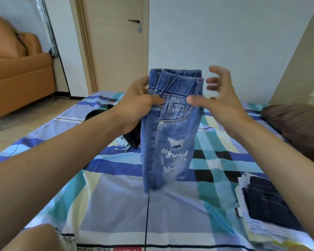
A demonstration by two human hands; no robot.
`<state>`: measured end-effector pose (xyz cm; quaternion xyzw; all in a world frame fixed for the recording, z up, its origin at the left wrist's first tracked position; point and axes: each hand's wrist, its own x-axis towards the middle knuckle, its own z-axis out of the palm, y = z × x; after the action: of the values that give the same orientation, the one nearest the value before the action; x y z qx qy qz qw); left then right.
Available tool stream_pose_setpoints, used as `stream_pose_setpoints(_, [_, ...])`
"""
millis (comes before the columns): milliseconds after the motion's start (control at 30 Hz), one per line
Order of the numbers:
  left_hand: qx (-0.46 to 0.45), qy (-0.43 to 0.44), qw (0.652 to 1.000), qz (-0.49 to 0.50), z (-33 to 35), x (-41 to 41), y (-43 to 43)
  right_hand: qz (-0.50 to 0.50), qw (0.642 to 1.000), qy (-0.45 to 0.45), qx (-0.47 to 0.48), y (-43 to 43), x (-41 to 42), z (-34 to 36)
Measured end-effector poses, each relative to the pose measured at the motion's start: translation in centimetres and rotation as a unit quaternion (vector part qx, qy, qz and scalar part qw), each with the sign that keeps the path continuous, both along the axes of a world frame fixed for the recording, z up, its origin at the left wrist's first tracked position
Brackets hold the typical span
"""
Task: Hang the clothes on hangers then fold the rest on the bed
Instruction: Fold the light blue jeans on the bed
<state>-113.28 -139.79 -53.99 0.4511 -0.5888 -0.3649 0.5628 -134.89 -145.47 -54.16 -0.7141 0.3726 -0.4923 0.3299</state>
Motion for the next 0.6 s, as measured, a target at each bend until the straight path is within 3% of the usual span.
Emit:
stream_pose_setpoints(67, [0.010, 0.041, 0.998, -0.038, -0.5, 0.0, 0.2, 0.117, 0.979, -0.008, 0.167, 0.1, -0.5, -1.3])
stream_pose_setpoints(133, [0.038, 0.082, 0.994, -0.065, -1.8, 0.1, 0.2, 0.164, 0.958, -0.047, 0.231, 0.3, -0.5, -2.8])
stream_pose_setpoints(233, [0.111, 0.019, 0.990, -0.081, -4.8, 0.4, 0.3, 0.121, 0.960, -0.112, 0.225, 0.0, 0.1, -4.6])
stream_pose_setpoints(300, [0.132, -0.052, 0.988, -0.059, -6.6, 0.6, -0.6, 0.098, 0.964, -0.089, 0.231, -0.6, 0.5, -5.4])
stream_pose_setpoints(367, [0.122, -0.066, 0.990, -0.030, -6.9, 1.0, -1.9, 0.083, 0.967, -0.061, 0.234, -1.2, 0.6, -5.8])
stream_pose_setpoints(467, [0.091, -0.076, 0.992, -0.036, -5.8, 1.4, -3.2, 0.107, 0.980, -0.038, 0.162, -1.1, 0.2, -5.1])
stream_pose_setpoints(533, [0.063, -0.097, 0.991, -0.071, -5.3, 1.6, -3.1, 0.131, 0.985, 0.002, 0.109, -0.4, -0.9, -4.5])
stream_pose_setpoints(600, [0.023, -0.171, 0.977, -0.123, -6.2, 1.9, -1.7, 0.145, 0.983, 0.087, 0.075, 0.7, -1.8, -5.0])
